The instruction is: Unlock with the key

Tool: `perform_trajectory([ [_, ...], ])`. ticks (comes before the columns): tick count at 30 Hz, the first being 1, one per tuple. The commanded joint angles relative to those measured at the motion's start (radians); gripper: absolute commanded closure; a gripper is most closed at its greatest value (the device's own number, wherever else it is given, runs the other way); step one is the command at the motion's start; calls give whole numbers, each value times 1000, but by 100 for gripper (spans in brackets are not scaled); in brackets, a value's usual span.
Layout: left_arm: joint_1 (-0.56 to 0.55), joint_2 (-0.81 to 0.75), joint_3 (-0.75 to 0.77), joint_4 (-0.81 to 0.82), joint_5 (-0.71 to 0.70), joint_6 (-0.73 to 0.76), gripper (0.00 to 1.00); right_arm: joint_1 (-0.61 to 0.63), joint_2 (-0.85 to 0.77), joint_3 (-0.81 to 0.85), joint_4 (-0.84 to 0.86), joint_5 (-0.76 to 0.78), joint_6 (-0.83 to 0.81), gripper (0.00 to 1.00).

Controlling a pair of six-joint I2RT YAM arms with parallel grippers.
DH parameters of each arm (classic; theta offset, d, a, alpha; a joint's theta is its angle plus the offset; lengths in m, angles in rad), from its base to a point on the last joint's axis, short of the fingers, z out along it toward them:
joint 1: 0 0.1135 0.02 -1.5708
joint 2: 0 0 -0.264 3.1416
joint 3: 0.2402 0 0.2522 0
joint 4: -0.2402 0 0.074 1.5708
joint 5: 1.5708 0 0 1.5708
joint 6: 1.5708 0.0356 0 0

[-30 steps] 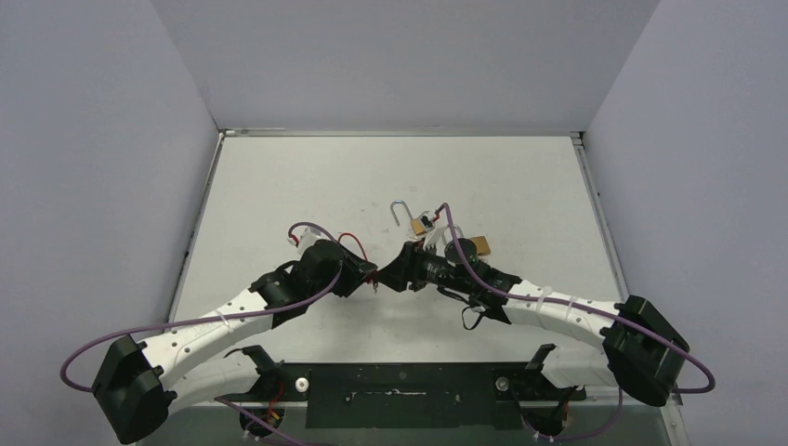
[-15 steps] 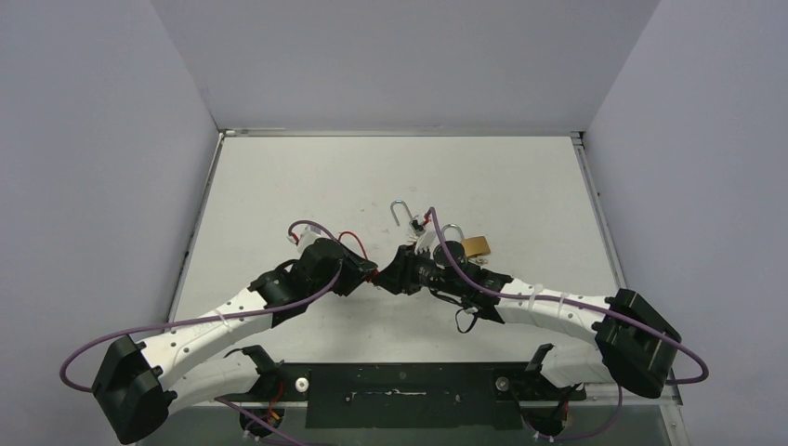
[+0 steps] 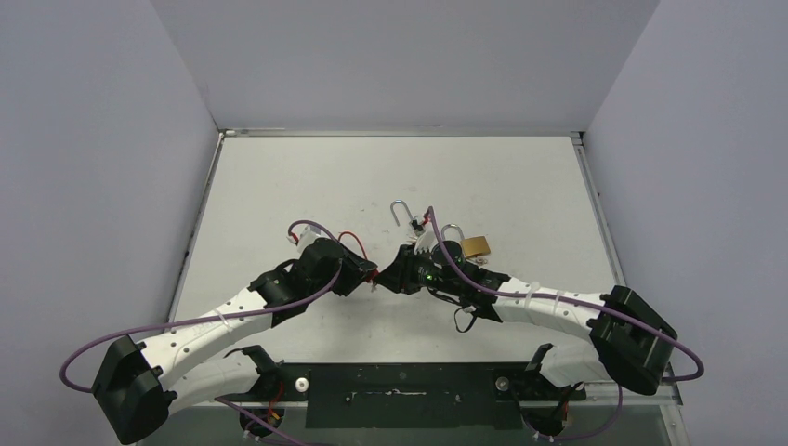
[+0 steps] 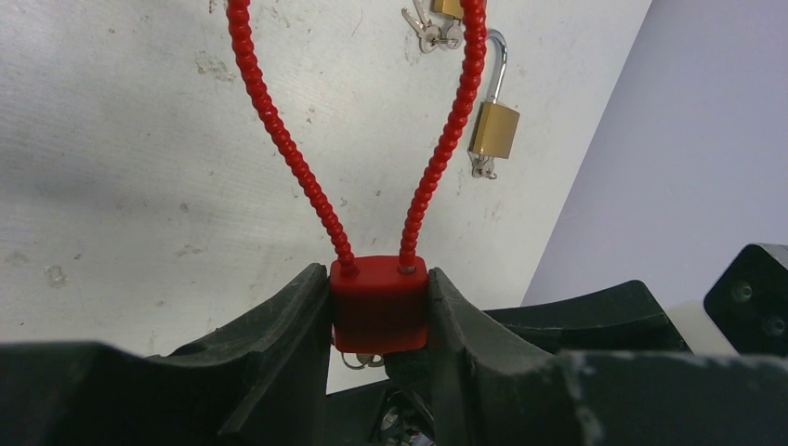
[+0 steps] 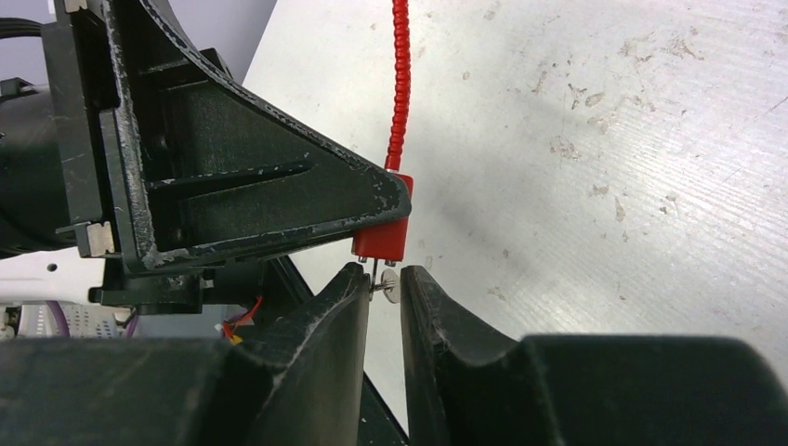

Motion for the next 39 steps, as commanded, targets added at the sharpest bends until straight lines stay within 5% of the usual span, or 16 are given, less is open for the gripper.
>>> perform_trajectory([
  [1, 8, -12, 47, 29, 3, 7, 100, 10, 1, 35, 37, -5, 10, 75],
  [4, 11, -12, 44, 29, 5, 10, 100, 14, -1, 29, 38, -2, 18, 72],
  [9, 12, -14, 44, 30, 9, 8, 100, 16, 4, 23, 45, -13, 28, 88],
  [17, 15, -24, 33, 36, 20, -1, 100, 16, 20, 16, 64, -28, 55, 91],
  [20, 14, -24, 33, 45, 39, -8, 100, 16, 35, 23, 62, -24, 63, 100],
  [39, 5, -80, -6, 147, 221, -69, 100, -52, 173, 96, 275, -14, 275, 100],
])
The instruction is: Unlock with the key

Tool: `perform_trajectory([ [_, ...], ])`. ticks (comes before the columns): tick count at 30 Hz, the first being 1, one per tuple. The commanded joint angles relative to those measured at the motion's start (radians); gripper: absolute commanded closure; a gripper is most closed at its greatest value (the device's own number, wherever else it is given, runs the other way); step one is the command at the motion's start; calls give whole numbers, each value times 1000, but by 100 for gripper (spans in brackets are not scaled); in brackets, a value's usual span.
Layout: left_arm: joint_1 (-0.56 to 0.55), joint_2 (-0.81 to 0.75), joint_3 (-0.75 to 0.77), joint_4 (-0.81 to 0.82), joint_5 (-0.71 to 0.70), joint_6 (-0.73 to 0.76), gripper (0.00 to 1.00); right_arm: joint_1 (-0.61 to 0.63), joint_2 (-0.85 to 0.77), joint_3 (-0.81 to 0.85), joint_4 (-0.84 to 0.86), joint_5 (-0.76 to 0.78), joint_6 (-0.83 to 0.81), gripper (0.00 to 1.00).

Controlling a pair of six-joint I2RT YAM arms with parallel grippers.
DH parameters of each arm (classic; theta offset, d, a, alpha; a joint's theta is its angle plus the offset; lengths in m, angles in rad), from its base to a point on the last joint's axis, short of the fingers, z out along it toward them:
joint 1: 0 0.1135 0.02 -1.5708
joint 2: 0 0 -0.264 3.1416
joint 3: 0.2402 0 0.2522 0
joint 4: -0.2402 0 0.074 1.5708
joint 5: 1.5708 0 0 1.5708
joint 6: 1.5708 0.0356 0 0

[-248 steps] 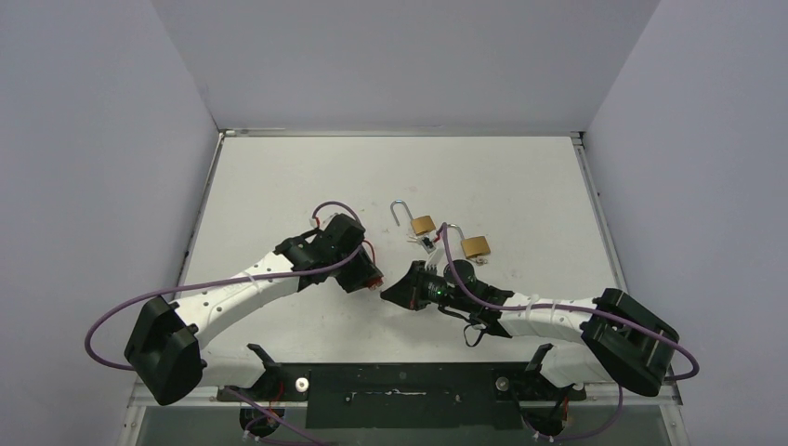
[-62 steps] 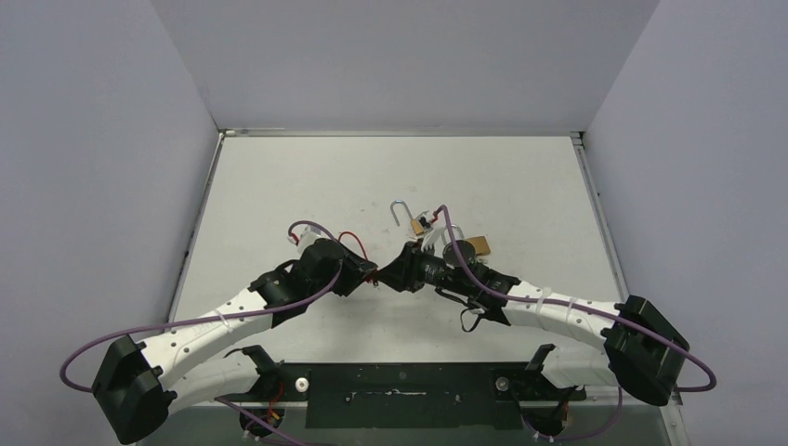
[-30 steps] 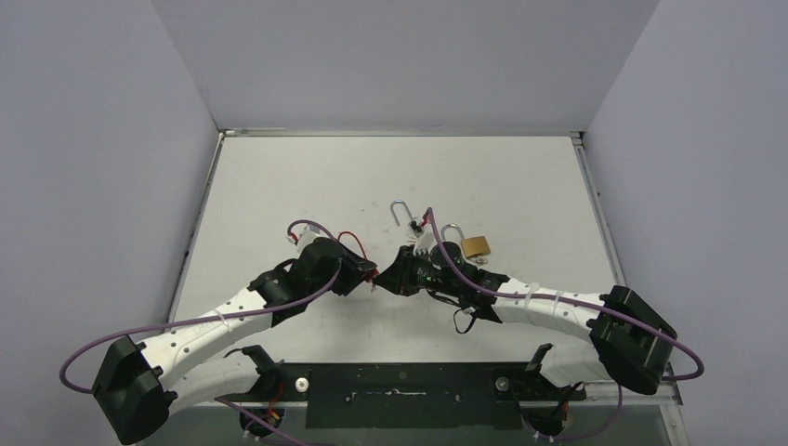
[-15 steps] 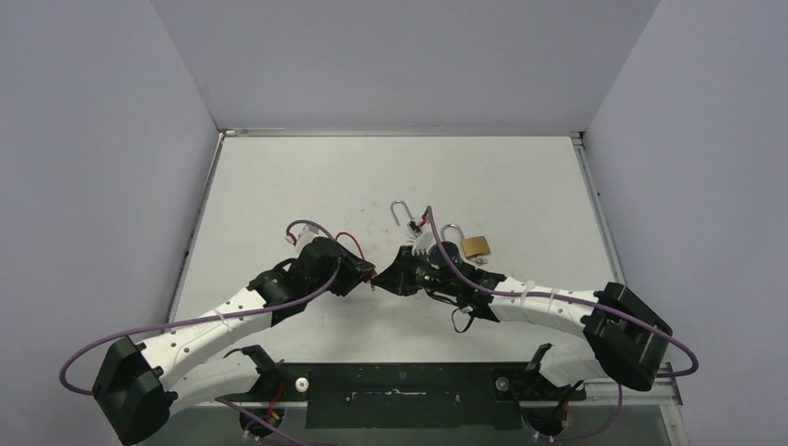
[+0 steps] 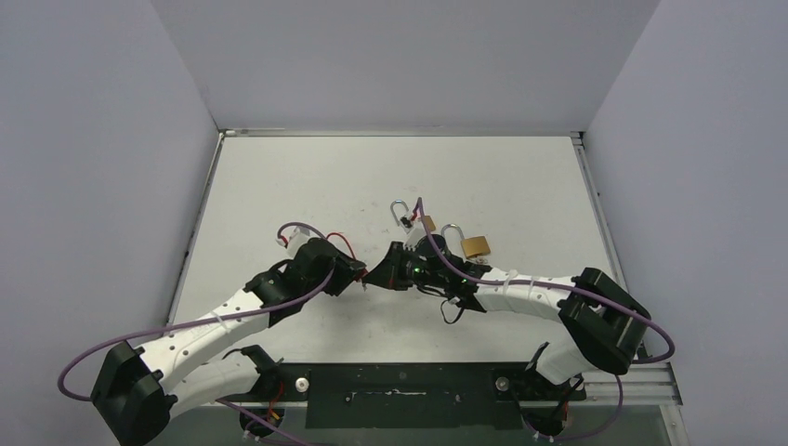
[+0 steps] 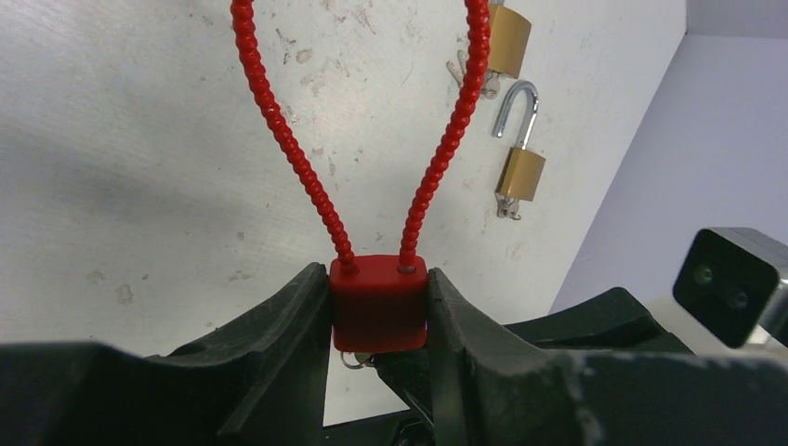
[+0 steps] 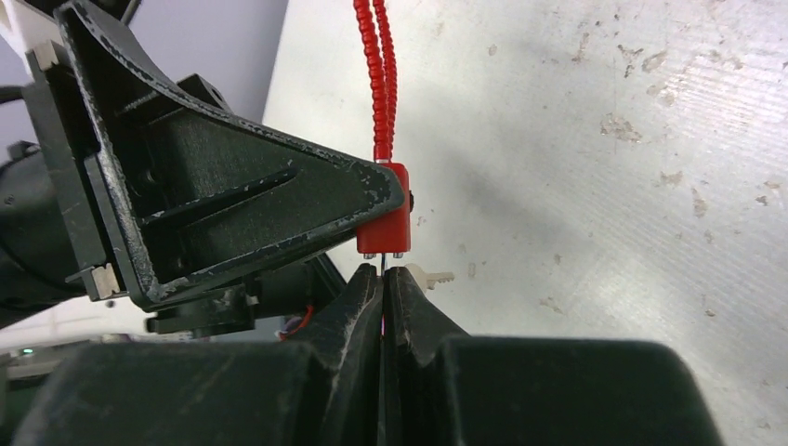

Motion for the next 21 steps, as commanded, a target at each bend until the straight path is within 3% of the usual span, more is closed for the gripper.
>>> perform_trajectory([
  [1, -42, -77, 10, 211, 232, -65, 100, -53, 3, -9, 279, 29, 141, 100],
  [8, -38, -146, -47, 415, 192, -68, 100, -104, -56, -154, 435, -37, 339, 100],
  [16, -37, -194, -55, 520, 197, -60, 100, -125, -59, -257, 594, -51, 515, 100],
  [19, -37, -216, -63, 539, 188, -63, 100, -130, -56, -267, 630, -57, 524, 100],
  [21, -36, -227, -63, 523, 173, -59, 100, -129, -68, -244, 567, -57, 472, 100],
])
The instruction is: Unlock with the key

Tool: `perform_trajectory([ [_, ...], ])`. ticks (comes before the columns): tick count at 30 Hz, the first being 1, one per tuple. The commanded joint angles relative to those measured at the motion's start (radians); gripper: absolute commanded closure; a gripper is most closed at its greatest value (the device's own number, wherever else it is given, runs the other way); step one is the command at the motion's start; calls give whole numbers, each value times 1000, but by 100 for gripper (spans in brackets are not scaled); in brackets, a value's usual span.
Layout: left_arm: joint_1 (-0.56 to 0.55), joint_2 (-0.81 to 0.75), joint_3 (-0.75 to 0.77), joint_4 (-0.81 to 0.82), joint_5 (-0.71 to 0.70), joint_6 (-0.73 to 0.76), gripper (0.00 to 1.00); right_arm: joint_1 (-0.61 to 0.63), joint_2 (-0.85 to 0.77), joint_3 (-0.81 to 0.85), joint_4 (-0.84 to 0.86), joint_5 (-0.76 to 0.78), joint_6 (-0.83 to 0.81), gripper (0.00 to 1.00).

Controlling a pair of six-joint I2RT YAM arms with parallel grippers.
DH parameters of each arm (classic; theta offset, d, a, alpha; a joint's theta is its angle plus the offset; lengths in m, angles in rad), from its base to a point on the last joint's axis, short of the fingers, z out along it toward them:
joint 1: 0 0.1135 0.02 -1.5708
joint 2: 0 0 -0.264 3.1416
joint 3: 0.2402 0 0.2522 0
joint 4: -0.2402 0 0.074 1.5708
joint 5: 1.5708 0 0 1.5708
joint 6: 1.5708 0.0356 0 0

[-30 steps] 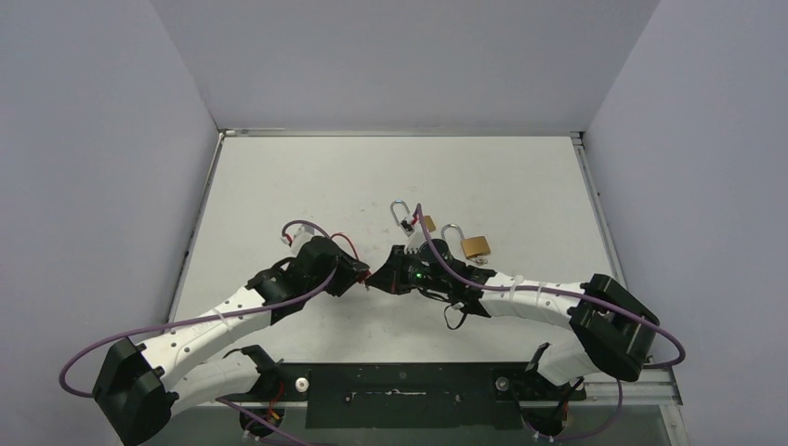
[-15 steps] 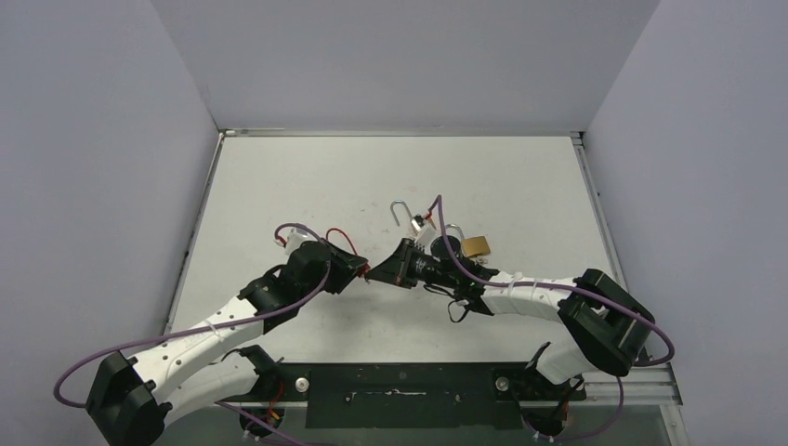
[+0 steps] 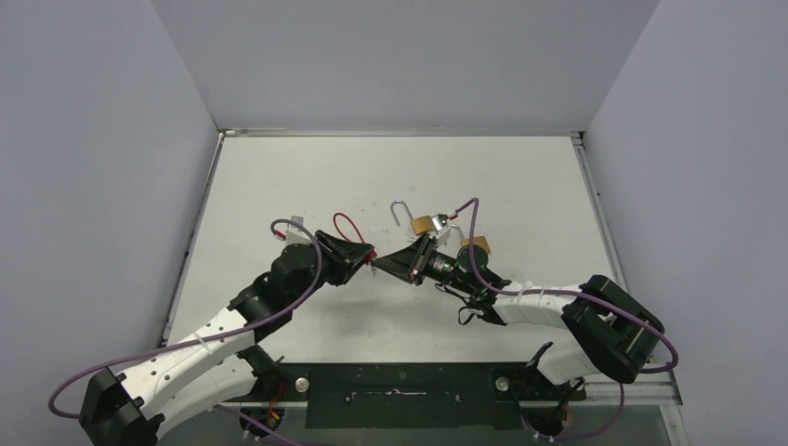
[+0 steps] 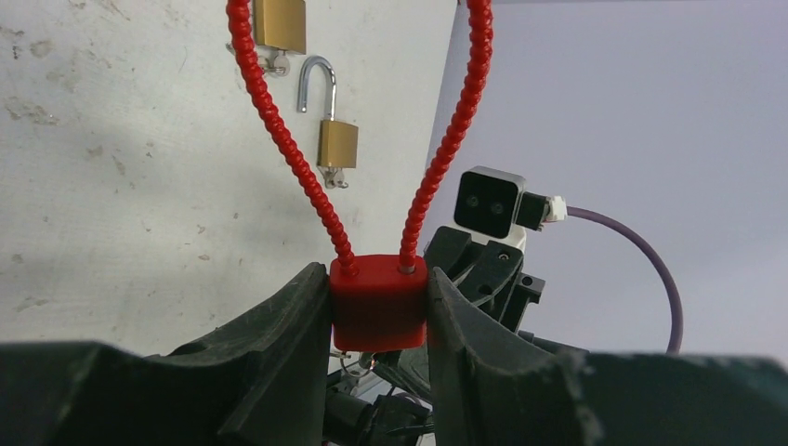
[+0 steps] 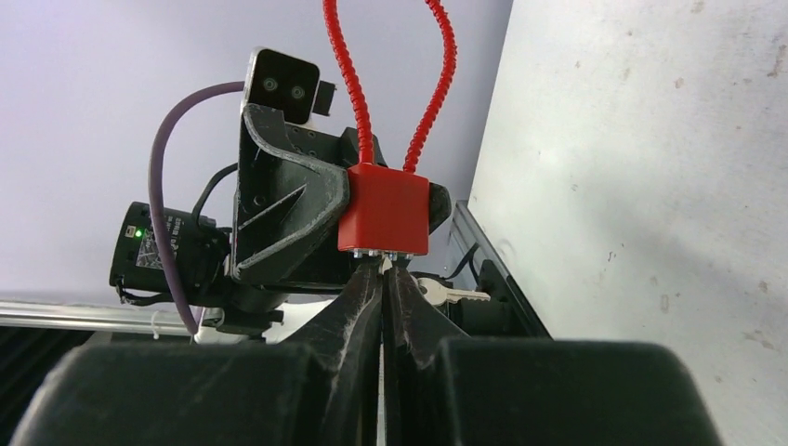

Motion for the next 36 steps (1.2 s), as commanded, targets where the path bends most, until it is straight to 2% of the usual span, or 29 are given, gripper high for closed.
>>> perform_trajectory([
  [1, -34, -64, 26, 203, 108, -35, 100, -12, -10, 21, -29, 55, -43, 100],
  [4, -35, -72, -3, 254, 117, -47, 100, -17, 3, 13, 44, 32, -21, 100],
  [7, -34, -78, -36, 358, 132, -79, 100, -19, 34, -10, 142, 25, 70, 100],
  [11, -34, -86, -47, 424, 140, -79, 100, -19, 105, -47, 389, 42, 232, 100],
  [14, -33, -93, -51, 453, 145, -82, 100, -15, 158, -46, 497, 52, 319, 100],
  [17, -34, -94, -57, 485, 150, -91, 100, -5, 198, -41, 576, 62, 371, 100],
  [20, -33, -101, -49, 479, 139, -78, 100, -1, 204, -31, 571, 56, 352, 100],
  [23, -33, -111, -25, 404, 116, -31, 100, -17, 165, -35, 511, 42, 280, 97],
  [24, -34, -115, -18, 384, 106, -5, 100, -26, 140, -42, 480, 35, 250, 88],
  [25, -33, -124, -8, 352, 92, 26, 100, -36, 100, -54, 443, 32, 216, 71],
  [26, -33, -130, 4, 311, 71, 60, 100, -47, 63, -64, 396, 32, 176, 64],
  [27, -33, -135, 18, 277, 48, 111, 100, -56, 19, -70, 333, 31, 128, 49],
  [28, -33, -140, 27, 251, 24, 138, 100, -68, -23, -71, 303, 22, 62, 41],
  [31, -33, -145, 50, 236, -35, 283, 100, -118, -185, -63, 58, -1, -105, 29],
  [36, -33, -126, 96, 281, -1, 623, 100, -198, -443, 26, -430, 22, -415, 20],
])
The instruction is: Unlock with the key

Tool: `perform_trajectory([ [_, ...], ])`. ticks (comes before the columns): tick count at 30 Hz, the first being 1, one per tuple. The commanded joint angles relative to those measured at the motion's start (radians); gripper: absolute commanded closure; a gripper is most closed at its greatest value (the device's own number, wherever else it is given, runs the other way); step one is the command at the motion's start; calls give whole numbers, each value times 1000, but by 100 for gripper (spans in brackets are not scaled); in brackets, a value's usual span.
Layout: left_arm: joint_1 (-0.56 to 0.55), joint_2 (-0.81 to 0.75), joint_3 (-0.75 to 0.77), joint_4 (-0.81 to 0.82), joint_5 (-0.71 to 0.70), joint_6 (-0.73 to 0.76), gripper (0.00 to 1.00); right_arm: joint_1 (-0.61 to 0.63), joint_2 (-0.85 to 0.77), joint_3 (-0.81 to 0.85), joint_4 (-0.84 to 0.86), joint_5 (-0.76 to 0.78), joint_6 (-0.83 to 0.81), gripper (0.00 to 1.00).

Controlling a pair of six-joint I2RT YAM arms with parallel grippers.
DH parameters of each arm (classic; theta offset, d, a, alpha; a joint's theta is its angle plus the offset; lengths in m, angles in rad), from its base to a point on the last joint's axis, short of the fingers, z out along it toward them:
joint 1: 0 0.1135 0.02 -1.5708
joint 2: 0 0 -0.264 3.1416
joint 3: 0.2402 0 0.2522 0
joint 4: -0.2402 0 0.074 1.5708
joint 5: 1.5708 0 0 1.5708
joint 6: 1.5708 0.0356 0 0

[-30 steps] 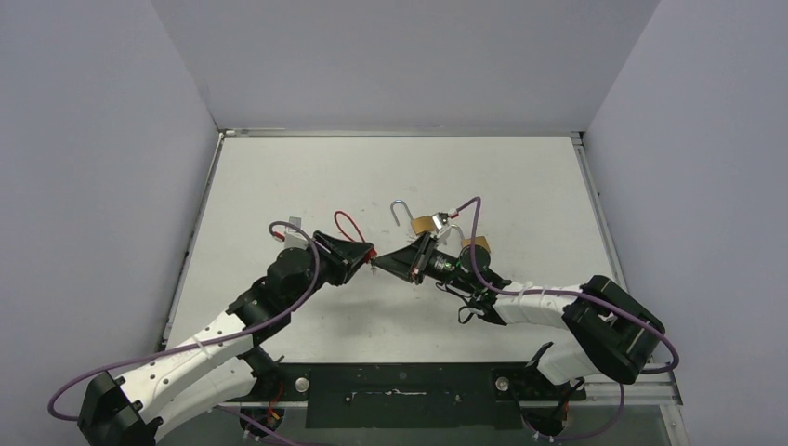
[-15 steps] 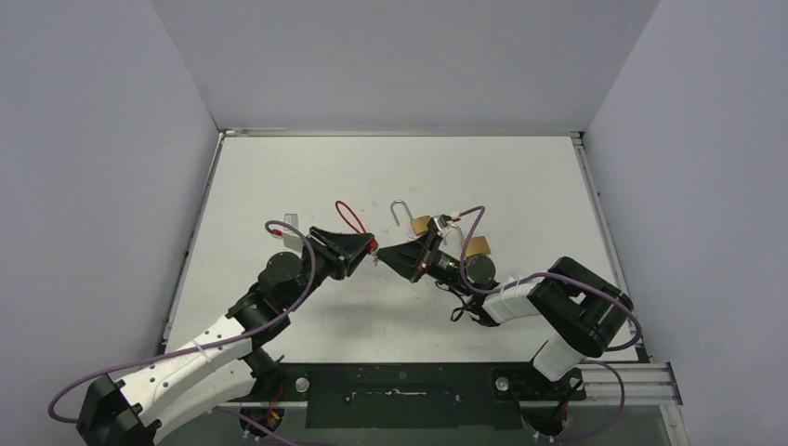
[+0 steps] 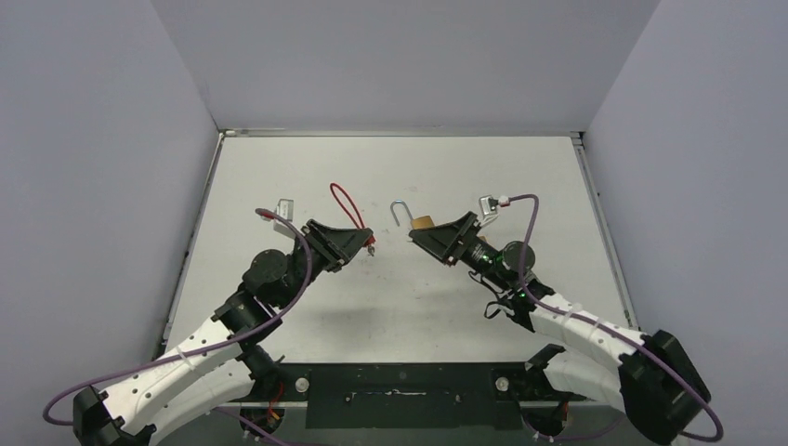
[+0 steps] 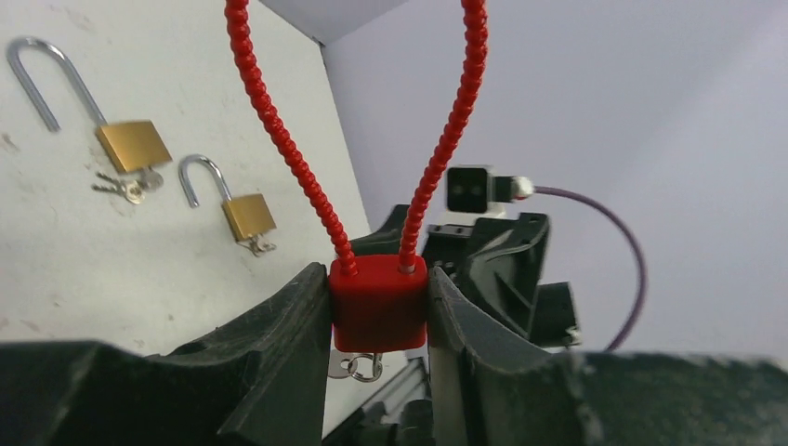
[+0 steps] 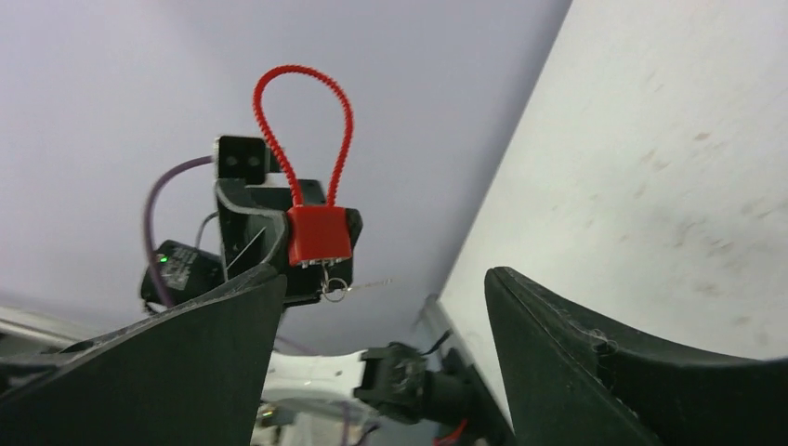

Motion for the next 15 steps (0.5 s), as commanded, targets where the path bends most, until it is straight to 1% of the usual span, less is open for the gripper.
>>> perform_trajectory([
  [1, -2, 7, 74, 100, 49, 406, 100, -46, -194, 121, -476, 33, -373, 19],
  [4, -3, 4, 25, 289, 229, 662, 100, -47, -269, 208, -631, 54, -530, 16],
  [5, -3, 0, 9, 352, 281, 731, 100, -47, -281, 226, -654, 59, -571, 16],
  [6, -3, 0, -2, 379, 326, 798, 100, -48, -288, 239, -666, 65, -600, 15],
  [8, -4, 0, -4, 403, 399, 894, 100, -49, -291, 271, -675, 61, -647, 16],
  [10, -4, -1, 7, 413, 477, 973, 100, -49, -282, 308, -671, 20, -681, 15],
  [13, -4, 4, 40, 396, 631, 1048, 100, -47, -267, 355, -632, -80, -733, 16],
  [15, -4, 8, 59, 375, 729, 1130, 100, -47, -262, 374, -586, -169, -765, 16],
])
